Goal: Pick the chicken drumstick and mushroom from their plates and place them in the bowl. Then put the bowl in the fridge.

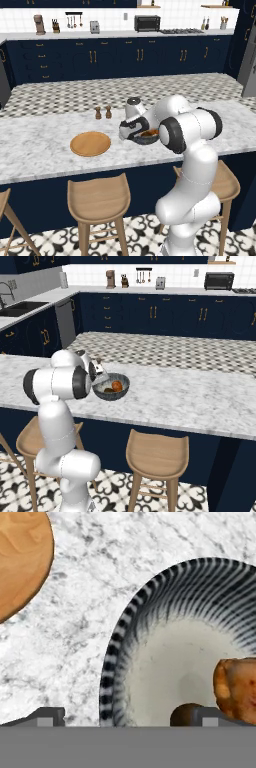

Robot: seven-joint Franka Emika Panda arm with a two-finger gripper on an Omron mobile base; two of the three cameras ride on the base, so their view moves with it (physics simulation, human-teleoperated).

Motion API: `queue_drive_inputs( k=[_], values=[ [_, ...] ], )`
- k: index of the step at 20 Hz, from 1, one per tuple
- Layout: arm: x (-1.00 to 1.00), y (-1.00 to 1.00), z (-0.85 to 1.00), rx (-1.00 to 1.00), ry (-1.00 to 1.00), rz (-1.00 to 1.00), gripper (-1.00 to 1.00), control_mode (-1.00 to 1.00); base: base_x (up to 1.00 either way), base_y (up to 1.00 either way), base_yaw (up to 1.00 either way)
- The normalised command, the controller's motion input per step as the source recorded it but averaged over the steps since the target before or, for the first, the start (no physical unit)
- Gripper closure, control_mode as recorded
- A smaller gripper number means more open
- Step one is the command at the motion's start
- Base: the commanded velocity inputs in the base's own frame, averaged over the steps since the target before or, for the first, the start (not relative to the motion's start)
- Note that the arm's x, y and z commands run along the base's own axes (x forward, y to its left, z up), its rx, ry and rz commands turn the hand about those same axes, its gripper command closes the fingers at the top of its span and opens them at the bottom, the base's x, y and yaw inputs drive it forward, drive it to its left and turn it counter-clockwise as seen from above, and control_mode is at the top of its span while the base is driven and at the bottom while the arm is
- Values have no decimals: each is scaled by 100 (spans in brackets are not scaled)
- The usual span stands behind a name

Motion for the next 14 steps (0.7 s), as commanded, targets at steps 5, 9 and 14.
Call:
queue_drive_inputs(
  k=[5, 9, 14],
  values=[
    [8, -1, -22, -5, 3, 0, -100, -100, 0, 0, 0],
    [0, 0, -33, -1, 1, 0, -100, -100, 0, 0, 0],
    [14, -2, -7, 0, 0, 0, -100, -100, 0, 0, 0]
  ],
)
